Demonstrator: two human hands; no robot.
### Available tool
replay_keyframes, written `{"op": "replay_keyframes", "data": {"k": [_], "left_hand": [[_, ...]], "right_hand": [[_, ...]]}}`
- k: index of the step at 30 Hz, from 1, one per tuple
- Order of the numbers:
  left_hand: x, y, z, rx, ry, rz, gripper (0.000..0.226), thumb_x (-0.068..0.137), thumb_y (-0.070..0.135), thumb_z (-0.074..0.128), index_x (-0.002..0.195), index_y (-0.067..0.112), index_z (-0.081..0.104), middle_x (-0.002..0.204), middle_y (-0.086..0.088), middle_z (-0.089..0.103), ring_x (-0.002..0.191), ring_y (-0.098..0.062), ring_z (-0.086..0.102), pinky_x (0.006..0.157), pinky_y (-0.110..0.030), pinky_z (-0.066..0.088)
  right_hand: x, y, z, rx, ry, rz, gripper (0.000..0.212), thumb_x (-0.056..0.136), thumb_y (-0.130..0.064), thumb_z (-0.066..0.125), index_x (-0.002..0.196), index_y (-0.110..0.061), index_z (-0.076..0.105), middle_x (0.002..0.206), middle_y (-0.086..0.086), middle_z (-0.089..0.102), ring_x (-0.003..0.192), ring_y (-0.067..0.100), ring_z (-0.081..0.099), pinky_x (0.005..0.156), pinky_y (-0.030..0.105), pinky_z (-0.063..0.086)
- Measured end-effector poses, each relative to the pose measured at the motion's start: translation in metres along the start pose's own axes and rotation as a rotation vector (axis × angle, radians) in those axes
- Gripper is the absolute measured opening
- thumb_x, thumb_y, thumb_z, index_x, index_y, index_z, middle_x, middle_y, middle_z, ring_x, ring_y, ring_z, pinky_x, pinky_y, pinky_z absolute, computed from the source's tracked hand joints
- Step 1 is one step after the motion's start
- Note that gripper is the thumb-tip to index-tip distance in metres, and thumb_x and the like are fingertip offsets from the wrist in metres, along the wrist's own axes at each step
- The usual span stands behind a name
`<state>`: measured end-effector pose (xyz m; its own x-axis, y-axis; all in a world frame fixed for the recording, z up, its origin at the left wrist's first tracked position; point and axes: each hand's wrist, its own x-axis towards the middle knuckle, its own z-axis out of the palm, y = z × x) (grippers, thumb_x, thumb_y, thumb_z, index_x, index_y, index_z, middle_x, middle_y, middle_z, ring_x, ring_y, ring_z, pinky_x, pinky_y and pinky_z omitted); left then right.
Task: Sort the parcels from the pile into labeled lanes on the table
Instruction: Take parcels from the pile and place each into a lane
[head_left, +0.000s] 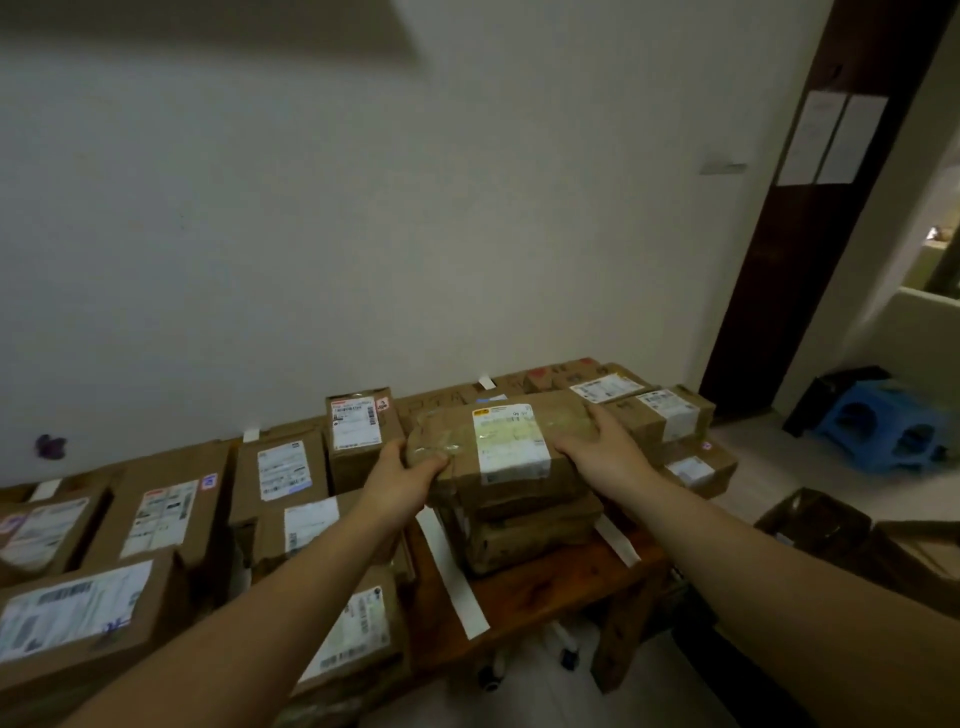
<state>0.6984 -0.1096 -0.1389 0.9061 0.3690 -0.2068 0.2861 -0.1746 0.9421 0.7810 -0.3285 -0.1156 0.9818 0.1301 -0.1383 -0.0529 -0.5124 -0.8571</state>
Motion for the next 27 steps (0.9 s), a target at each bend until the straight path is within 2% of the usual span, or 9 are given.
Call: {"op": "replay_keyframes", "data": {"k": [3, 6, 8, 13, 16, 19, 20, 24, 27], "left_hand": [[0.03, 0.01, 0.003, -0.003, 0.015, 0.022, 0.059, 0.092, 0.033, 0.056, 0.143, 0.024, 0.028, 0.124, -0.006, 0.057, 0.102, -0.026, 0.062, 0.086, -0.043, 0.054], [0.066, 0.018, 0.008, 0.034, 0.014, 0.069, 0.059, 0.095, 0.024, 0.051, 0.147, 0.021, 0.024, 0.136, -0.007, 0.049, 0.109, -0.021, 0.056, 0.08, -0.027, 0.049], [0.093, 0.023, 0.011, 0.066, 0.022, 0.08, 0.058, 0.096, 0.021, 0.051, 0.147, 0.02, 0.025, 0.137, -0.007, 0.048, 0.102, -0.016, 0.054, 0.07, -0.02, 0.046], [0.149, 0.02, 0.02, 0.094, 0.05, 0.019, 0.059, 0.092, 0.021, 0.057, 0.144, 0.021, 0.03, 0.132, -0.005, 0.053, 0.093, -0.014, 0.057, 0.061, -0.019, 0.045], [0.174, 0.017, 0.028, 0.139, 0.057, -0.02, 0.056, 0.091, 0.021, 0.058, 0.142, 0.02, 0.033, 0.131, -0.005, 0.054, 0.097, -0.016, 0.058, 0.069, -0.024, 0.049], [0.197, 0.015, 0.039, 0.149, 0.074, -0.068, 0.062, 0.093, 0.016, 0.055, 0.147, 0.021, 0.025, 0.136, -0.007, 0.049, 0.108, -0.021, 0.057, 0.075, -0.026, 0.052], [0.203, 0.012, 0.042, 0.147, 0.075, -0.092, 0.065, 0.093, 0.015, 0.055, 0.149, 0.022, 0.021, 0.139, -0.006, 0.047, 0.112, -0.021, 0.056, 0.075, -0.025, 0.052], [0.223, 0.0, 0.055, 0.107, 0.085, -0.186, 0.069, 0.092, 0.013, 0.055, 0.149, 0.027, 0.019, 0.14, -0.006, 0.047, 0.117, -0.022, 0.055, 0.096, -0.037, 0.05], [0.236, -0.003, 0.063, 0.092, 0.11, -0.234, 0.068, 0.092, 0.011, 0.054, 0.149, 0.028, 0.019, 0.14, -0.005, 0.047, 0.118, -0.021, 0.054, 0.084, -0.027, 0.05]], "right_hand": [[0.037, -0.006, 0.005, -0.013, -0.023, 0.0, 0.081, 0.088, -0.045, 0.062, 0.153, -0.025, 0.017, 0.154, 0.008, 0.032, 0.137, 0.032, 0.035, 0.11, 0.049, 0.034], [0.076, -0.011, 0.011, -0.011, -0.026, -0.025, 0.08, 0.089, -0.04, 0.064, 0.152, -0.025, 0.018, 0.153, 0.007, 0.034, 0.136, 0.031, 0.037, 0.11, 0.045, 0.035], [0.102, -0.014, 0.015, -0.038, -0.015, -0.033, 0.082, 0.087, -0.04, 0.067, 0.152, -0.026, 0.019, 0.152, 0.007, 0.036, 0.134, 0.03, 0.039, 0.109, 0.045, 0.037], [0.16, -0.007, 0.025, -0.127, -0.054, -0.054, 0.092, 0.07, -0.061, 0.068, 0.148, -0.031, 0.03, 0.145, 0.002, 0.046, 0.129, 0.028, 0.047, 0.104, 0.05, 0.042], [0.192, -0.004, 0.029, -0.145, -0.096, -0.083, 0.09, 0.071, -0.063, 0.065, 0.147, -0.033, 0.03, 0.149, 0.001, 0.042, 0.132, 0.026, 0.043, 0.106, 0.047, 0.04], [0.226, 0.004, 0.035, -0.149, -0.175, -0.078, 0.087, 0.083, -0.045, 0.069, 0.152, -0.033, 0.018, 0.152, 0.007, 0.033, 0.128, 0.028, 0.044, 0.085, 0.03, 0.049], [0.237, 0.009, 0.038, -0.157, -0.209, -0.063, 0.088, 0.082, -0.044, 0.07, 0.152, -0.037, 0.016, 0.153, 0.008, 0.031, 0.126, 0.029, 0.046, 0.082, 0.03, 0.05], [0.274, 0.026, 0.051, -0.187, -0.329, -0.032, 0.077, 0.078, -0.045, 0.067, 0.144, -0.043, 0.028, 0.147, 0.008, 0.039, 0.118, 0.027, 0.054, 0.1, 0.042, 0.046], [0.295, 0.039, 0.059, -0.203, -0.41, -0.018, 0.082, 0.079, -0.04, 0.069, 0.146, -0.045, 0.021, 0.144, 0.004, 0.04, 0.119, 0.028, 0.051, 0.101, 0.044, 0.045]]}}
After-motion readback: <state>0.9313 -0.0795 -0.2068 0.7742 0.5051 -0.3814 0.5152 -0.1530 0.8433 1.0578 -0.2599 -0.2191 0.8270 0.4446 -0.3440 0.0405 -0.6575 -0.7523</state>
